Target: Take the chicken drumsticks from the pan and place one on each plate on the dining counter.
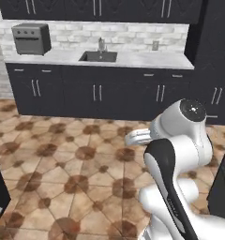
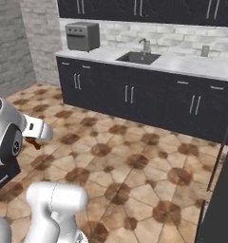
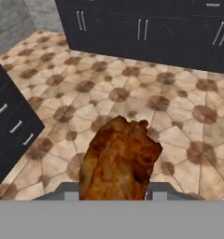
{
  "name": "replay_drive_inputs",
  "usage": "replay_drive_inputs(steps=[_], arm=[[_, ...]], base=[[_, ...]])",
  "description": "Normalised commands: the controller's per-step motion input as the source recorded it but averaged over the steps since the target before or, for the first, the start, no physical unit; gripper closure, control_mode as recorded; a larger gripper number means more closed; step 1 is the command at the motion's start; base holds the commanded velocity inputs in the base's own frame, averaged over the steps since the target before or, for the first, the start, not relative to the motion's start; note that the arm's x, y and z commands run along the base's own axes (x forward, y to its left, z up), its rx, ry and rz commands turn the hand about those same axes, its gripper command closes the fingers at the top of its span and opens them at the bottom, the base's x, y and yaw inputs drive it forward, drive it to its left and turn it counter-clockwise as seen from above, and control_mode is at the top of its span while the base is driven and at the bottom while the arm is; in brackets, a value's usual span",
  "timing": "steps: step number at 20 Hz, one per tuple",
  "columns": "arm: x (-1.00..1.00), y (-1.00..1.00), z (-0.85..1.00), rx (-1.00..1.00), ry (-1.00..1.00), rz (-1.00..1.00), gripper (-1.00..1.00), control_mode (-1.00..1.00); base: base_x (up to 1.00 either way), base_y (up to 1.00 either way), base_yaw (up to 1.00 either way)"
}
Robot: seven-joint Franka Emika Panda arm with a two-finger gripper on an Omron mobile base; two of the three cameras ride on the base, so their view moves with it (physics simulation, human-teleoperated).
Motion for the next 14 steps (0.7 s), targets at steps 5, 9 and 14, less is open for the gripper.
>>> replay_drive_inputs(steps=[5,9,14], arm=[[0.00,0.00,0.00,0.00,0.00,0.00,1.00,1.00],[0.00,0.00,0.00,0.00,0.00,0.00,1.00,1.00],[0.00,0.00,0.00,0.00,0.00,0.00,1.00,1.00]], base=[[1.00,0.00,0.30],[1.00,0.00,0.23],[1.00,0.00,0.35]])
